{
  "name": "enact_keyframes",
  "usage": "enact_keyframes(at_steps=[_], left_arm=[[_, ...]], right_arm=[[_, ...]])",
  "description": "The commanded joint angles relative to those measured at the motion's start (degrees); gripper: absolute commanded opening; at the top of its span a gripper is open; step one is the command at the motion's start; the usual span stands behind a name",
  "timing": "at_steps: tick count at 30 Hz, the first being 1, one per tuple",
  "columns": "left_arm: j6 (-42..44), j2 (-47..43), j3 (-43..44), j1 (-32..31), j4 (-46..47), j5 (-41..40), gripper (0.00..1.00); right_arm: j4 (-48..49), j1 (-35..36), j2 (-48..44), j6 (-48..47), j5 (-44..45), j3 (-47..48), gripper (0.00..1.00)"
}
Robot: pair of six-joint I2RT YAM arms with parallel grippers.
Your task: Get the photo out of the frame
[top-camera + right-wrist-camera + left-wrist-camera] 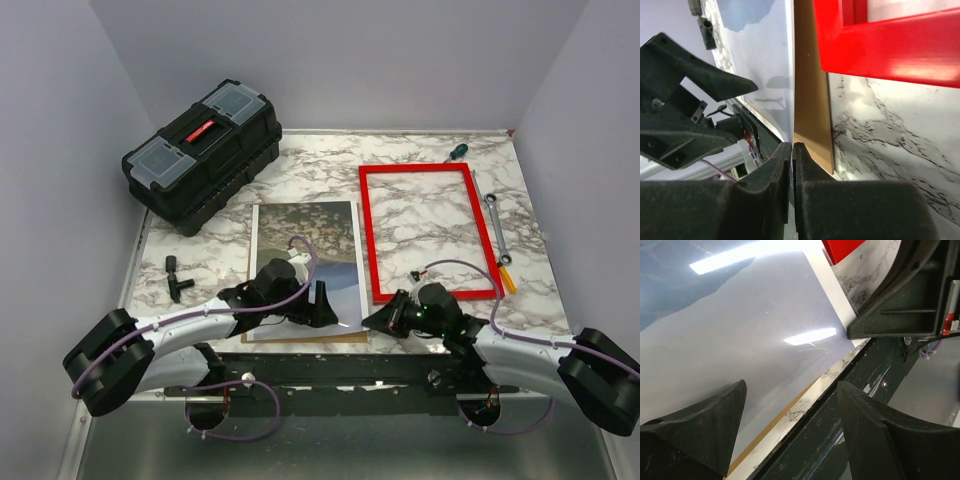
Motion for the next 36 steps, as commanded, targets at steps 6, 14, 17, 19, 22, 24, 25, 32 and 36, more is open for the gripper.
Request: enact_keyframes(at_steps=[6, 14, 17, 19, 22, 24, 25, 32, 36], left_arm=[[12.0, -5.8, 5.4, -8.6, -7.3, -11.8, 0.76], [17.7, -6.0, 9.8, -16.9, -14.4, -25.6, 0.75], [16.7, -3.4, 11.9, -16.7, -15.6, -25.9, 0.75], [13.3, -1.5, 13.4, -16.0, -16.8, -26.2, 0.74], [8.4, 0.8, 13.6, -13.4, -16.0, -23.7, 0.74], [5.4, 2.1, 13.2, -10.9, -14.7, -21.2, 0.74], [4.3, 2.8, 12.9, -9.8, -13.9, -20.1, 0.74], [1.7, 8.2, 13.5, -6.9, -12.2, -18.4, 0.74], [-0.7, 10.6, 12.7, -6.7, -9.3, -17.0, 0.74]], right_arm=[[3.9, -0.2, 4.2, -1.3, -2.2, 2.0, 0.0], [3.3, -0.2, -1.0, -5.8, -5.0, 2.0, 0.0], [2.4, -0.2, -2.2, -9.4, -5.8, 3.0, 0.0], [2.6, -0.1, -2.4, -13.5, -5.8, 3.2, 0.0], [6.3, -0.1, -1.3, -18.7, -7.1, 1.9, 0.01], [7.8, -0.2, 0.1, -21.1, -8.0, 1.6, 0.03], [8.6, -0.2, 0.9, -21.4, -8.2, 1.5, 0.05], [16.1, -0.1, 6.3, -17.7, -7.1, -1.3, 0.12], [21.1, -0.1, 9.4, -16.2, -7.0, -2.0, 0.18]])
